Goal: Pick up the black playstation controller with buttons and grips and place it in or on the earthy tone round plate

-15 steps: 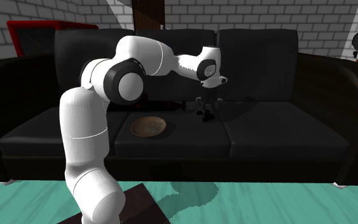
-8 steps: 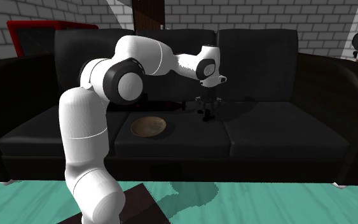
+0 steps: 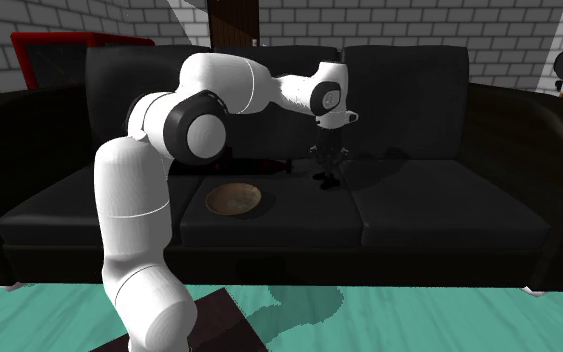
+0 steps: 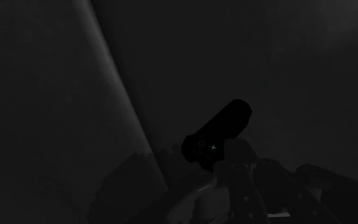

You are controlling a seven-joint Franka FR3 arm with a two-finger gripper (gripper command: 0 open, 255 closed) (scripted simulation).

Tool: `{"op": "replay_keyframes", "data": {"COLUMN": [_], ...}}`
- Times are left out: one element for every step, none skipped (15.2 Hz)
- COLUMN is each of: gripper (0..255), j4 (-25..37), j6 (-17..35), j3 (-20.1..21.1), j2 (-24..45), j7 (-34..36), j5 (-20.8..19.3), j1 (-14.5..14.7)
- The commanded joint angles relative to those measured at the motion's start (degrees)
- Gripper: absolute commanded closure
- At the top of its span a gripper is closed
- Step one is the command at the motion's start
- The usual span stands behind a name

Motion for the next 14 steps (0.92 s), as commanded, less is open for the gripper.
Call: {"op": "replay_keyframes", "data": {"gripper": [255,0,0,0,0,0,0,0,0,0,0,0,0,0], "j4": [0.0,0.0,10.9,23.4,28.3,27.0,25.7,24.4,23.2,22.0,20.8,19.1,19.1,19.1], "j6": [0.0,0.0,-8.8,-18.1,-21.6,-20.7,-19.7,-18.7,-17.8,-16.9,-16.0,-14.6,-14.6,-14.6], "j3": [0.0,0.0,0.6,1.2,1.1,1.0,0.9,0.9,0.9,0.9,0.9,0.8,0.8,0.8], "j2": [0.0,0.0,7.1,15.2,18.4,18.1,17.7,17.4,17.1,16.8,16.5,16.2,16.1,16.2], "j7": [0.0,0.0,-1.4,-3.4,-4.4,-4.4,-4.3,-4.3,-4.3,-4.3,-4.2,-4.2,-4.2,-4.2], "j5": [0.0,0.0,-3.9,-7.8,-9.2,-9.1,-9.1,-9.1,-9.1,-9.1,-9.1,-9.1,-9.1,-9.1], "j1": [0.0,0.0,0.9,2.1,2.8,2.8,2.8,2.8,2.7,2.6,2.6,2.5,2.5,2.5]}}
